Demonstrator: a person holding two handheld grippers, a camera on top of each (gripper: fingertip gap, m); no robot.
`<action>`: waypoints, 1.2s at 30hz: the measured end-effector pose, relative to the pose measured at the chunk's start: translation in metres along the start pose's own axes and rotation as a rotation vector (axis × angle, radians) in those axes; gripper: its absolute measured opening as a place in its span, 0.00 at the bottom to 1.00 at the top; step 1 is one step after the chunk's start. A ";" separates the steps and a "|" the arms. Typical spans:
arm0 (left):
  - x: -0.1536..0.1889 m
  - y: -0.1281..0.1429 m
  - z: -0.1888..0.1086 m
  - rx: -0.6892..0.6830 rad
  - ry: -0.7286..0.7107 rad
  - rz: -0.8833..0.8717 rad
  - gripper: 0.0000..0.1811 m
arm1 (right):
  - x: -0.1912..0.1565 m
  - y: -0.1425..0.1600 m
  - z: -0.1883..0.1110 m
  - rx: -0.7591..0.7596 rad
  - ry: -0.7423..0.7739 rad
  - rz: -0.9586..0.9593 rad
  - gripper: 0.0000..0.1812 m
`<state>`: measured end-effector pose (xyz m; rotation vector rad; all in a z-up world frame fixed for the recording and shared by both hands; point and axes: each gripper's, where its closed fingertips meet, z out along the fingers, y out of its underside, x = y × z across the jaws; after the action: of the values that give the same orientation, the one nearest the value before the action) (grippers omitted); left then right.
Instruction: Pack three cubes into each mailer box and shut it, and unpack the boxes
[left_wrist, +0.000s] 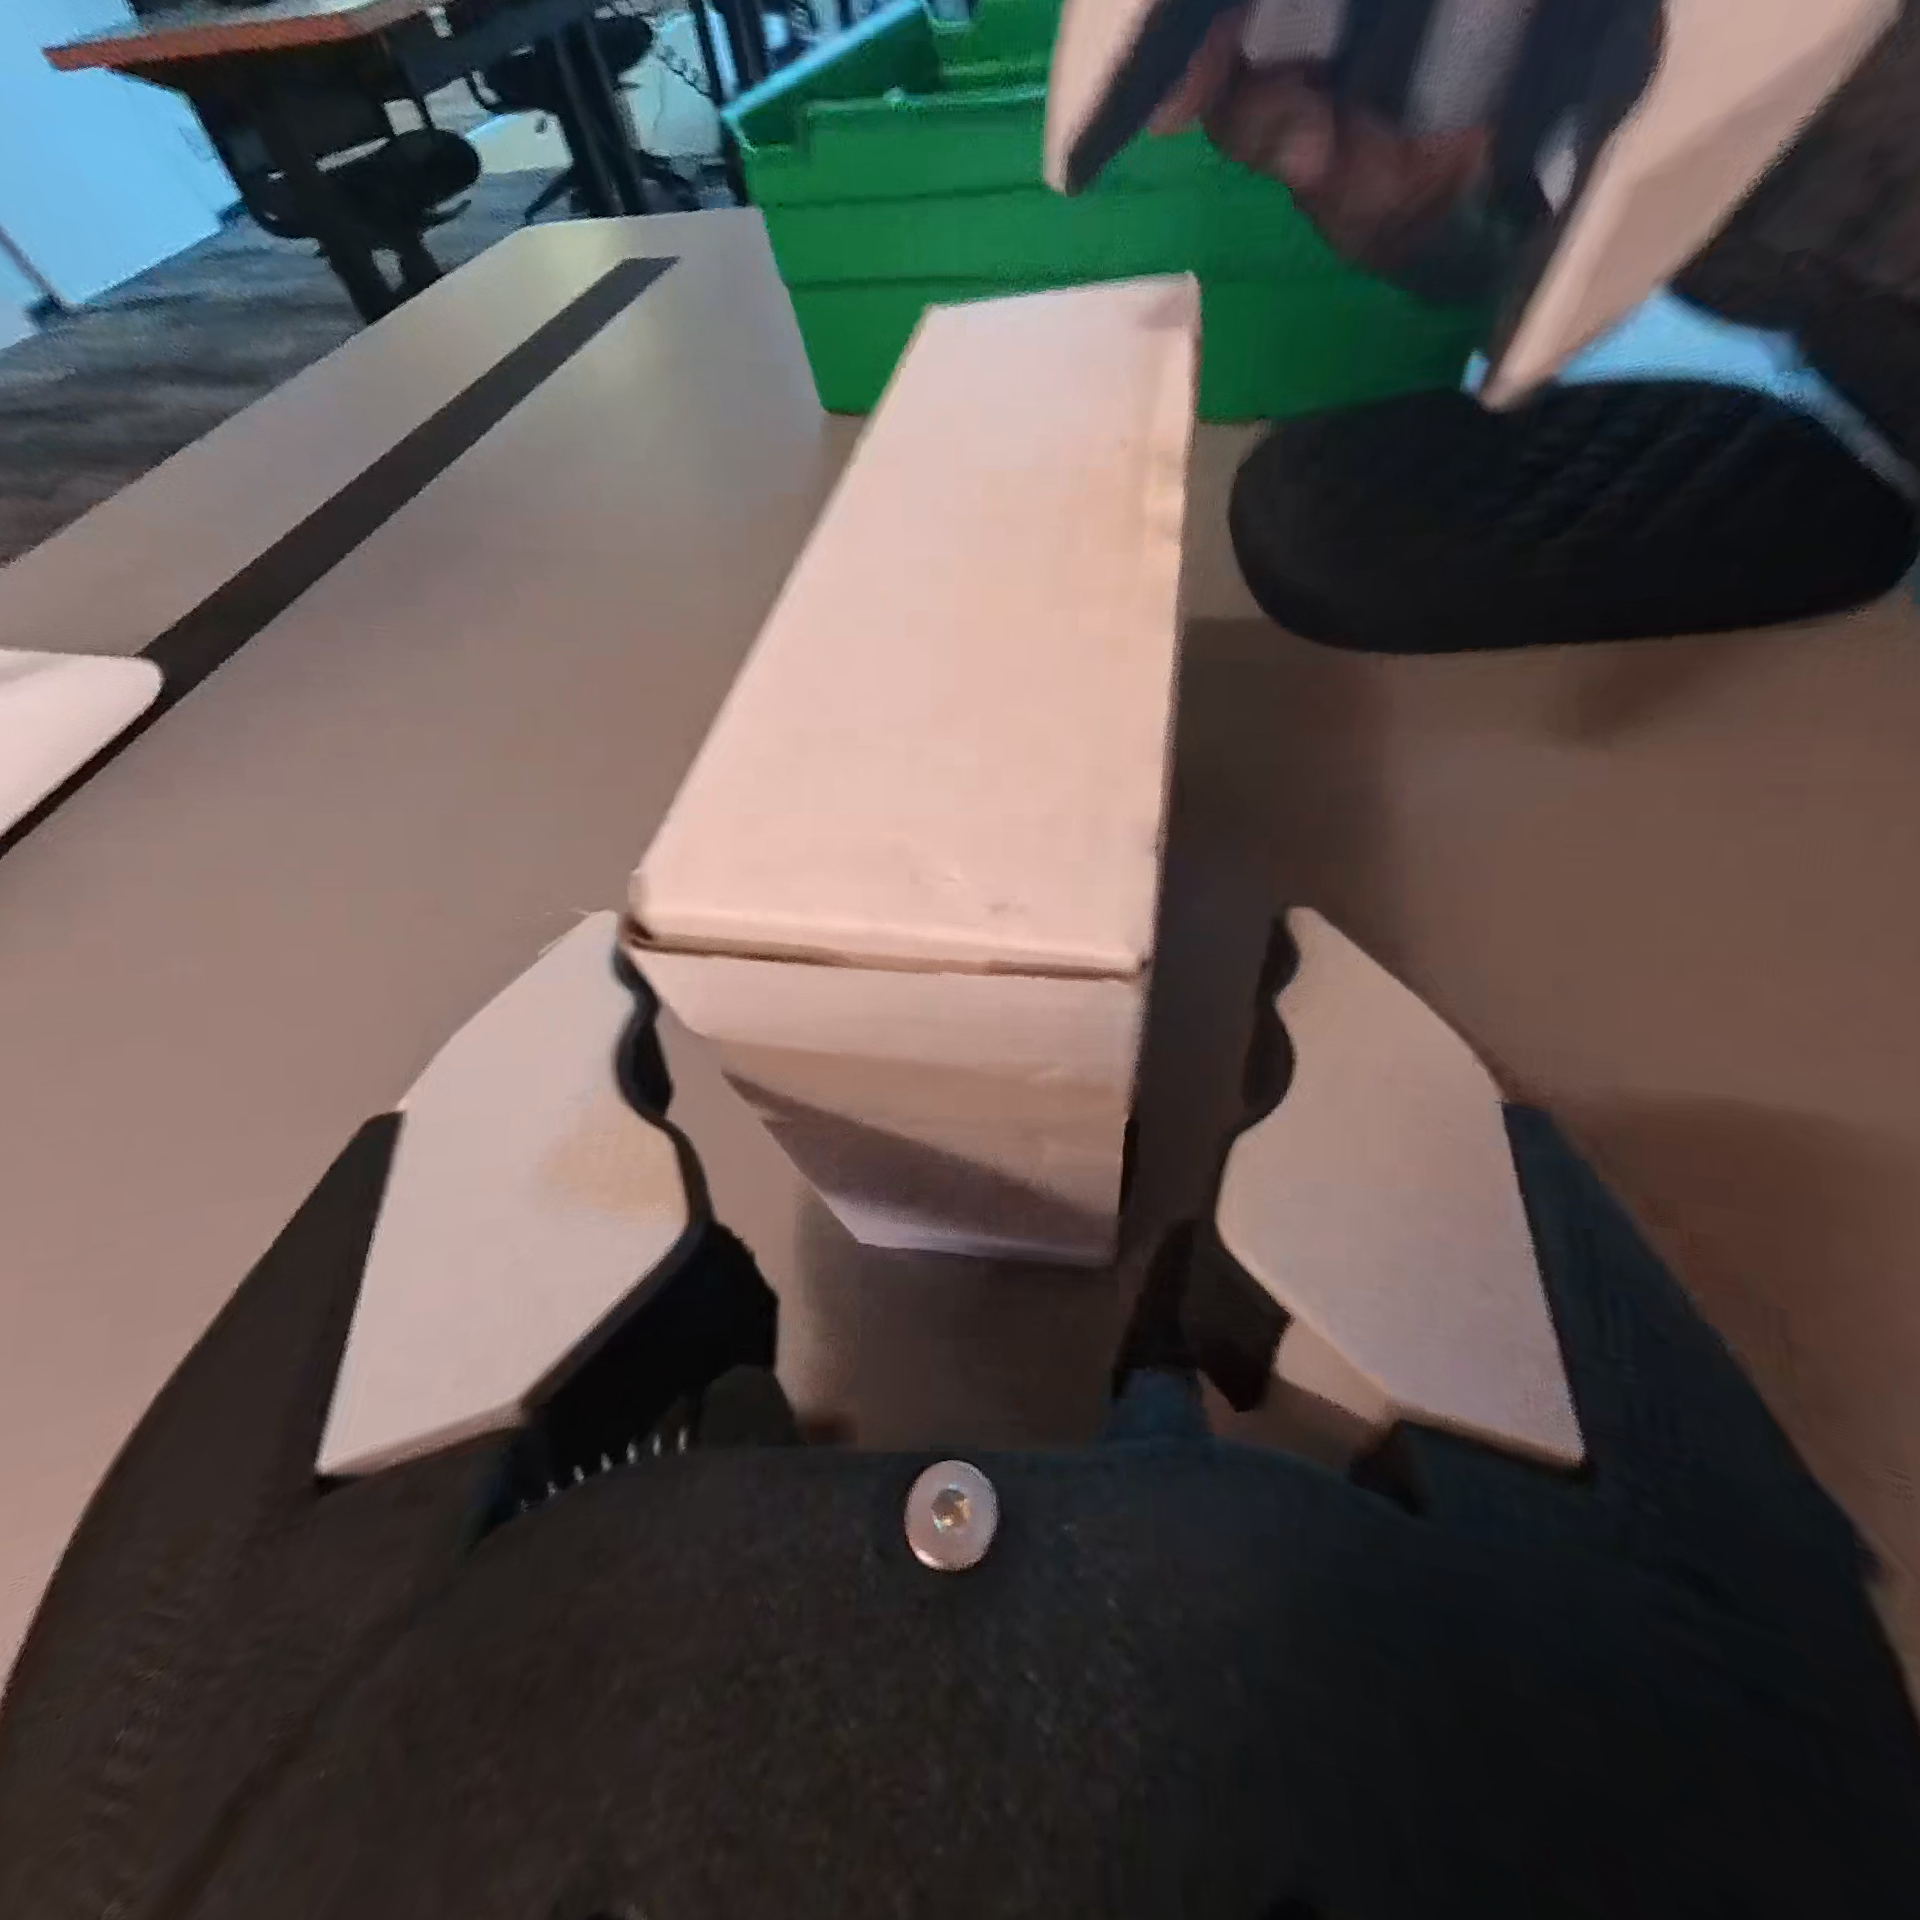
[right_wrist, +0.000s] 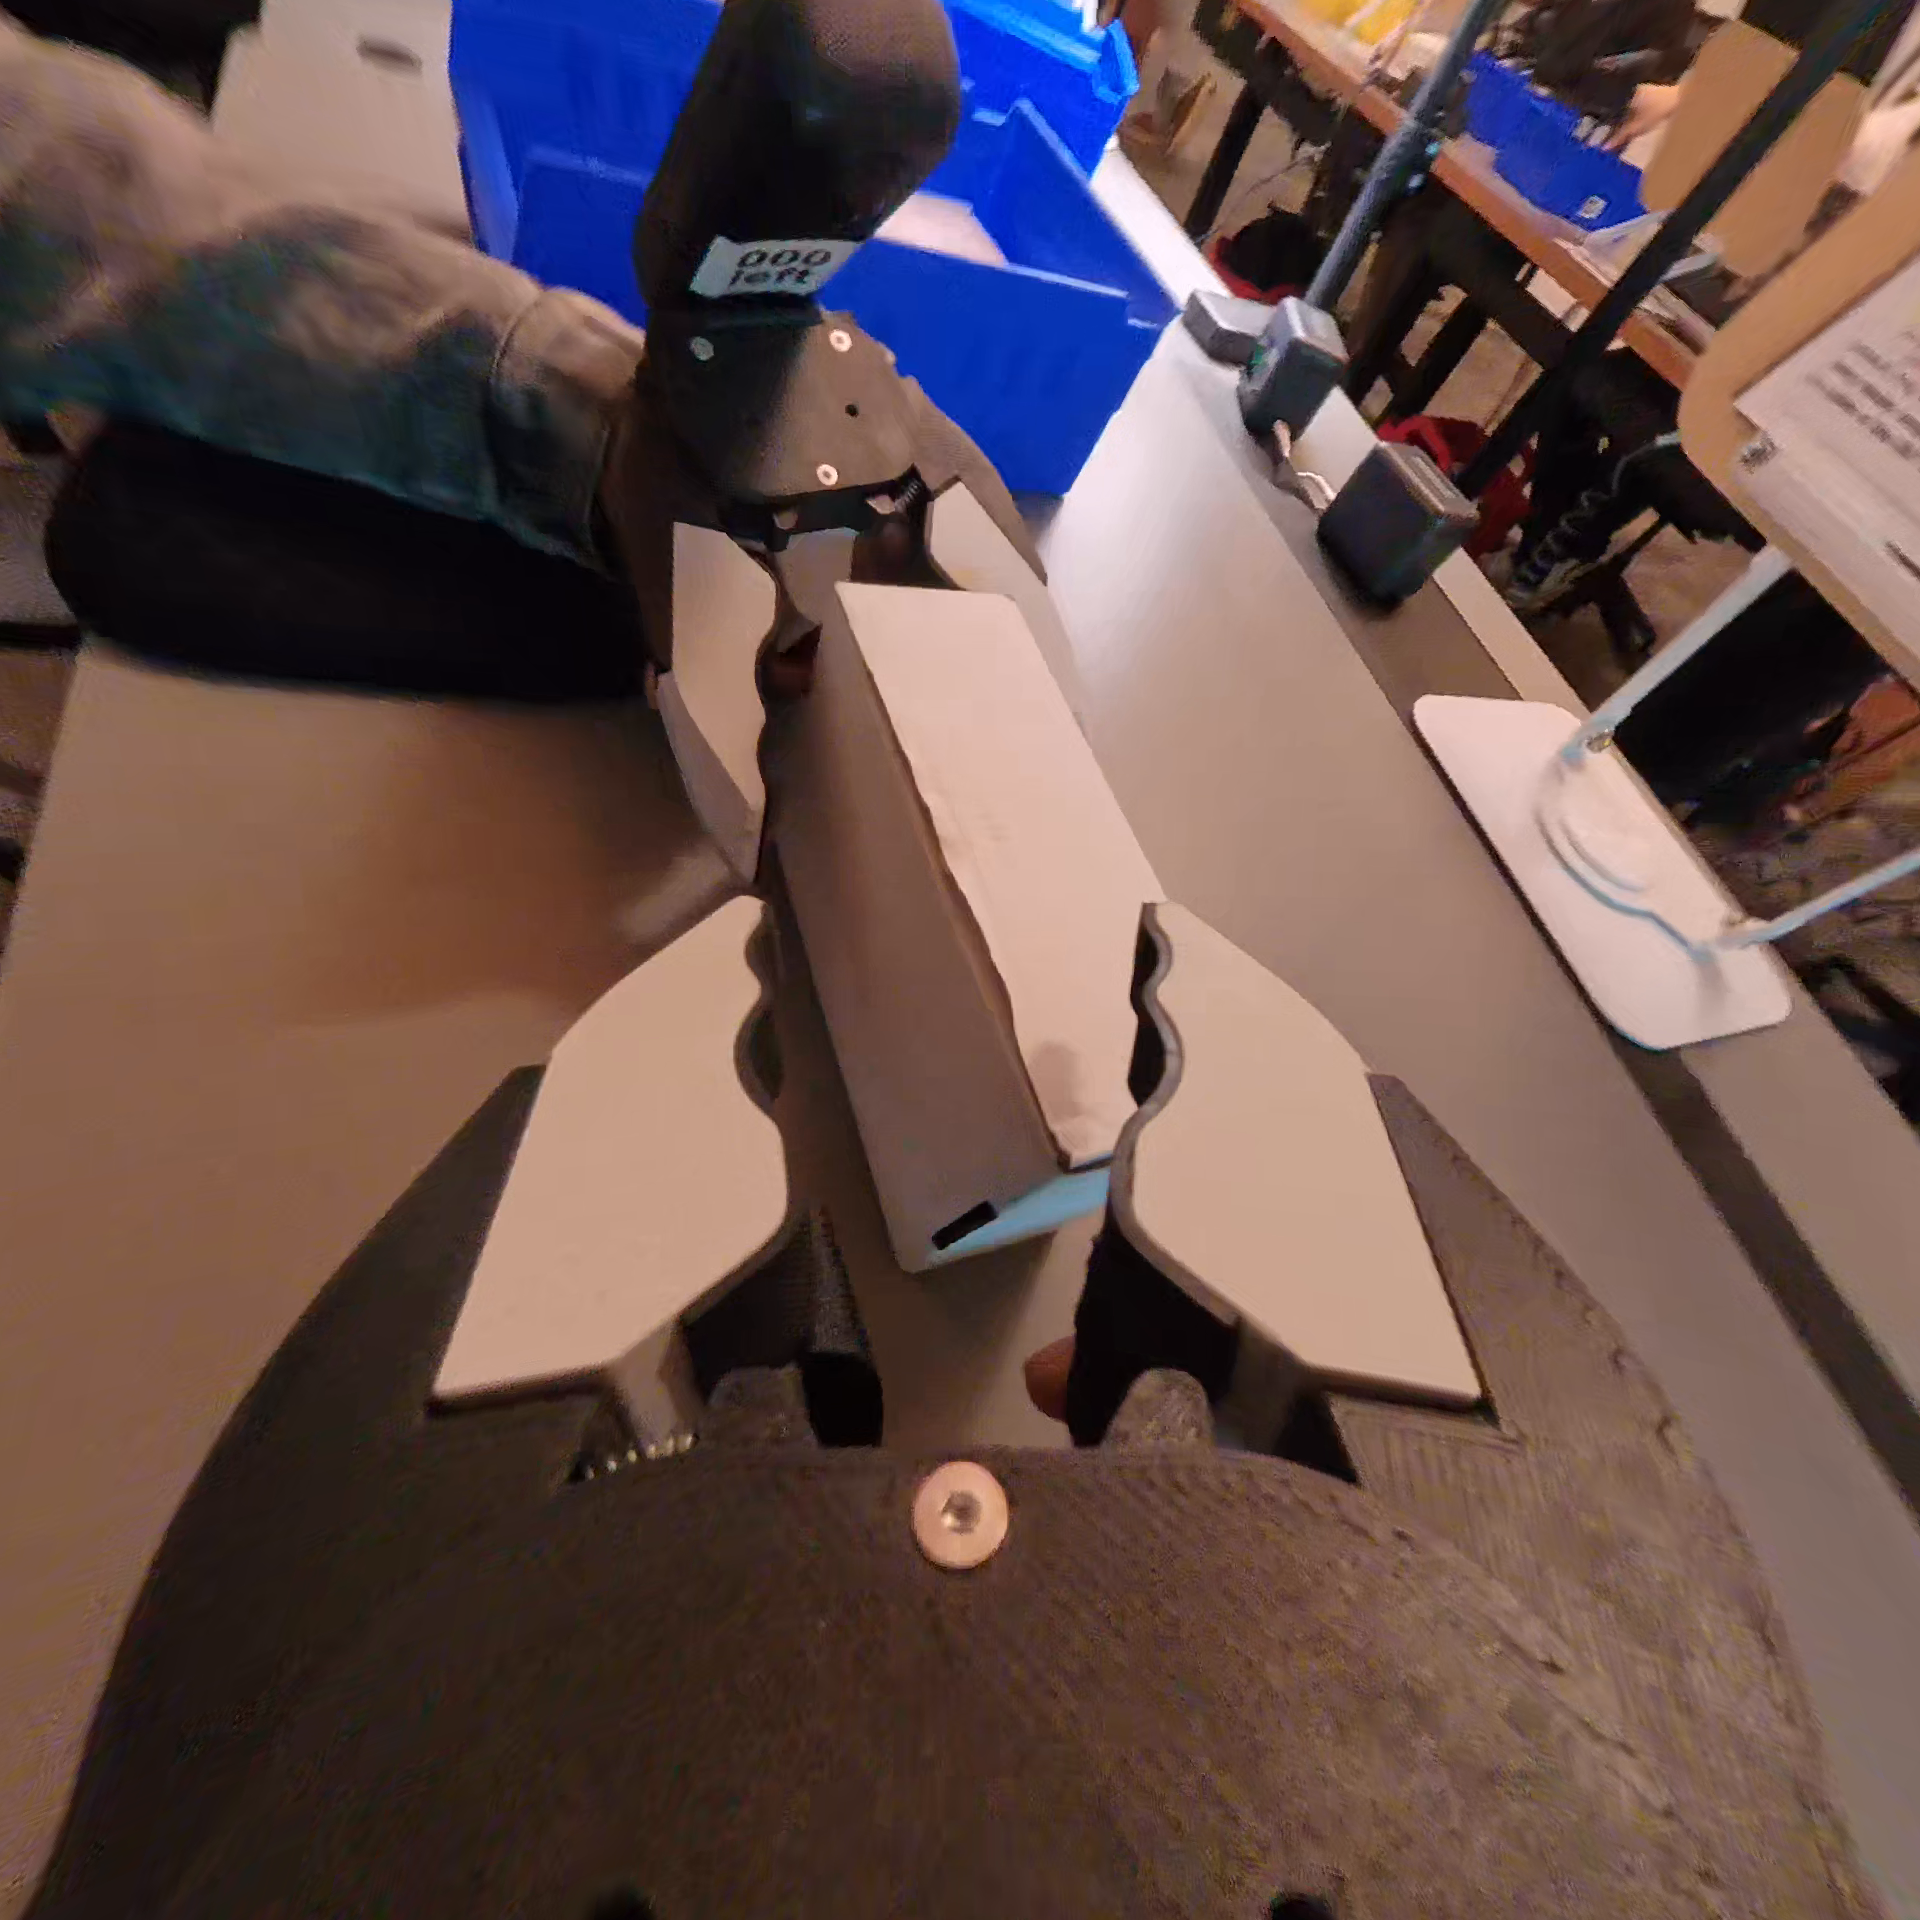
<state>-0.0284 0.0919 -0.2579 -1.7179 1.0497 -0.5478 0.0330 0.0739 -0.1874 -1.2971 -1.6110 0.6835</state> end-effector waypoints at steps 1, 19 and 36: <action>0.001 0.004 0.002 -0.014 0.004 0.043 0.55 | 0.000 0.001 0.004 -0.035 -0.010 -0.044 0.34; 0.016 0.007 -0.011 0.000 0.081 0.144 0.44 | -0.010 -0.007 0.004 -0.172 0.288 -0.655 0.17; 0.020 0.009 -0.011 -0.029 0.119 0.084 0.43 | -0.008 -0.016 0.017 -0.288 0.438 -0.784 0.15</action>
<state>-0.0299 0.0685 -0.2642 -1.6749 1.2140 -0.5890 0.0102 0.0642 -0.1830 -0.8068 -1.6907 -0.3022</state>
